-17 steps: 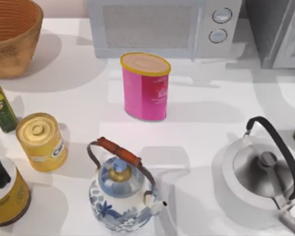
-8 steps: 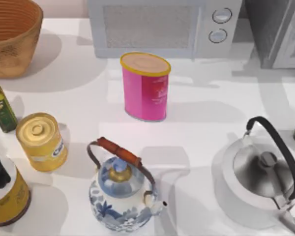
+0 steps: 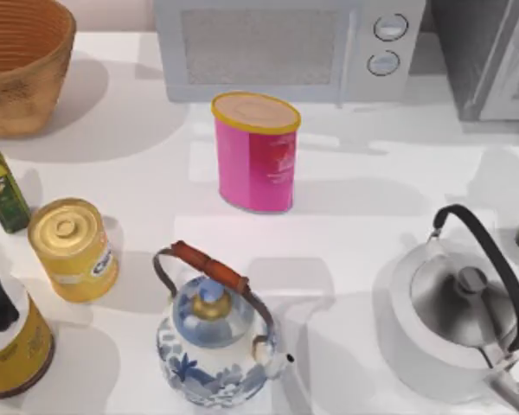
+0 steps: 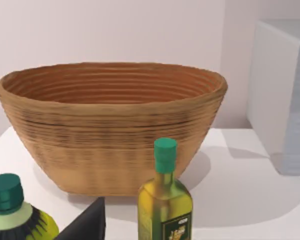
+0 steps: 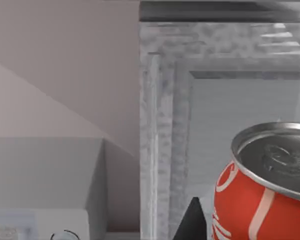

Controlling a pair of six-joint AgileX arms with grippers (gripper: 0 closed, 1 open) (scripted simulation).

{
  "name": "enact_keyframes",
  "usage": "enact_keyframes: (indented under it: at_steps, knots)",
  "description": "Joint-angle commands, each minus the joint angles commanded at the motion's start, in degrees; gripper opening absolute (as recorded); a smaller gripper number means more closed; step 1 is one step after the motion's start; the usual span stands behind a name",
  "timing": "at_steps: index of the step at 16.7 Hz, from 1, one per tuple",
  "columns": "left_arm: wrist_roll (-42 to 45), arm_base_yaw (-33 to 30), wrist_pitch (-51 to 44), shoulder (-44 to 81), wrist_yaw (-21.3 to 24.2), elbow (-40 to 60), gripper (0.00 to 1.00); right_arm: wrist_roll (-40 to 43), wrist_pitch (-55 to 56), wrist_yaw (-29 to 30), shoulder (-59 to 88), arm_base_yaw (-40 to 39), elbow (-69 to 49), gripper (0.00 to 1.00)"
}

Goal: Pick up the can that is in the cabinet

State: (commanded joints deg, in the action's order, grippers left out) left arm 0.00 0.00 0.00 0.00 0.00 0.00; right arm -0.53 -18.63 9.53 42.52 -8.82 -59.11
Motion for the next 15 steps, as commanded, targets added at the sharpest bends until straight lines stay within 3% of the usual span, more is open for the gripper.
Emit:
enact_keyframes:
  at_steps: [8, 11, 15]
  knots:
    - [0.0, 0.0, 0.0, 0.0, 0.0, 0.0, 1.00, 0.4, 13.3, -6.9, -30.6, 6.3, 45.7, 0.00]
    - [0.0, 0.0, 0.0, 0.0, 0.0, 0.0, 1.00, 0.5, 16.9, -8.7, -38.6, 8.0, 55.1, 0.00]
    - [0.0, 0.0, 0.0, 0.0, 0.0, 0.0, 1.00, 0.5, 18.6, -9.5, -42.5, 8.8, 59.1, 0.00]
